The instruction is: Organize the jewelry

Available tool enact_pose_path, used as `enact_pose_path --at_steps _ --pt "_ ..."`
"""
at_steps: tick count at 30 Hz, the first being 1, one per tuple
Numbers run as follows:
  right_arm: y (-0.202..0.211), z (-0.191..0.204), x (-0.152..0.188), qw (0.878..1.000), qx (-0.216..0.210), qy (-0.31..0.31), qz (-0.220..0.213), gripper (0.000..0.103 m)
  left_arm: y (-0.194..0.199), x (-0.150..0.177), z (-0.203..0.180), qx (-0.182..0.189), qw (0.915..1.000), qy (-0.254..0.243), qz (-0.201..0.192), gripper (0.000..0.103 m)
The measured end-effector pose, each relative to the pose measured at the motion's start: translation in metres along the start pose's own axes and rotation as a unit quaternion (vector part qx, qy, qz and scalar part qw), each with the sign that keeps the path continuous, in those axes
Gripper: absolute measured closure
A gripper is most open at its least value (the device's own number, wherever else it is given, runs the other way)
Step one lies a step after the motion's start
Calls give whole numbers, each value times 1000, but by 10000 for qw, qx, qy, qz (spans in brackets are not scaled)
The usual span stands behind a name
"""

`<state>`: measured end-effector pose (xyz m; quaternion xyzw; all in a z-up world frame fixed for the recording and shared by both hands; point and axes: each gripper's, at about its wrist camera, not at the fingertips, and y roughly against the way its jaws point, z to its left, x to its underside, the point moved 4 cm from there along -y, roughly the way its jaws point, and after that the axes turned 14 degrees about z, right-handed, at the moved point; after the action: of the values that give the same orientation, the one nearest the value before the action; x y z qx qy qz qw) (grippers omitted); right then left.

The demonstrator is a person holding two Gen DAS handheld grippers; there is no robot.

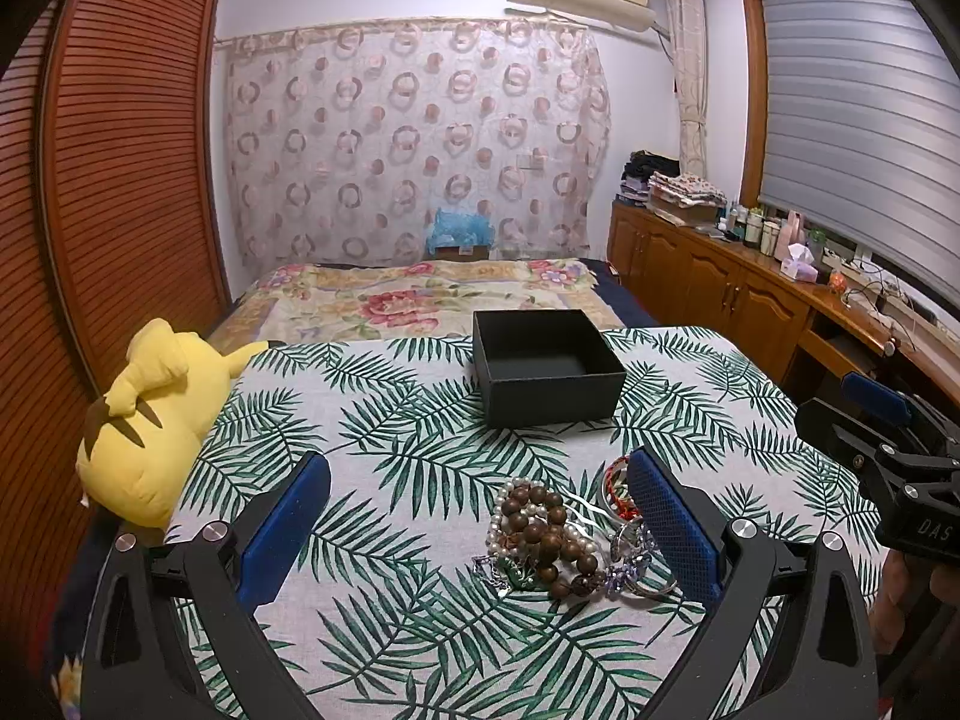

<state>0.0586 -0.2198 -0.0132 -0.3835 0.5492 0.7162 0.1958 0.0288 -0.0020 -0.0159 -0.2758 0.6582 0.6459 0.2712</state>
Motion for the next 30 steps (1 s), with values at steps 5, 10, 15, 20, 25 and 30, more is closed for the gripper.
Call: enact_pose_path --at_steps 5,10,15,20,25,30 --pt "0 0 0 10000 -4 -3 0 2 -1 0 0 5 10000 6 3 7" --pt "1 0 0 10000 -3 0 -4 2 -1 0 -1 28 10000 7 7 7" --pt "1 0 0 10000 -6 -3 -2 2 0 0 -2 33 10000 8 7 7" --pt "1 0 -1 10000 -9 0 -2 2 0 0 -2 46 10000 14 7 7" --pt "1 1 -1 10000 -4 -7 -2 2 -1 0 -2 52 10000 13 14 7" --pt "2 1 -1 10000 -5 -5 -8 2 -1 0 -4 55 10000 19 18 7"
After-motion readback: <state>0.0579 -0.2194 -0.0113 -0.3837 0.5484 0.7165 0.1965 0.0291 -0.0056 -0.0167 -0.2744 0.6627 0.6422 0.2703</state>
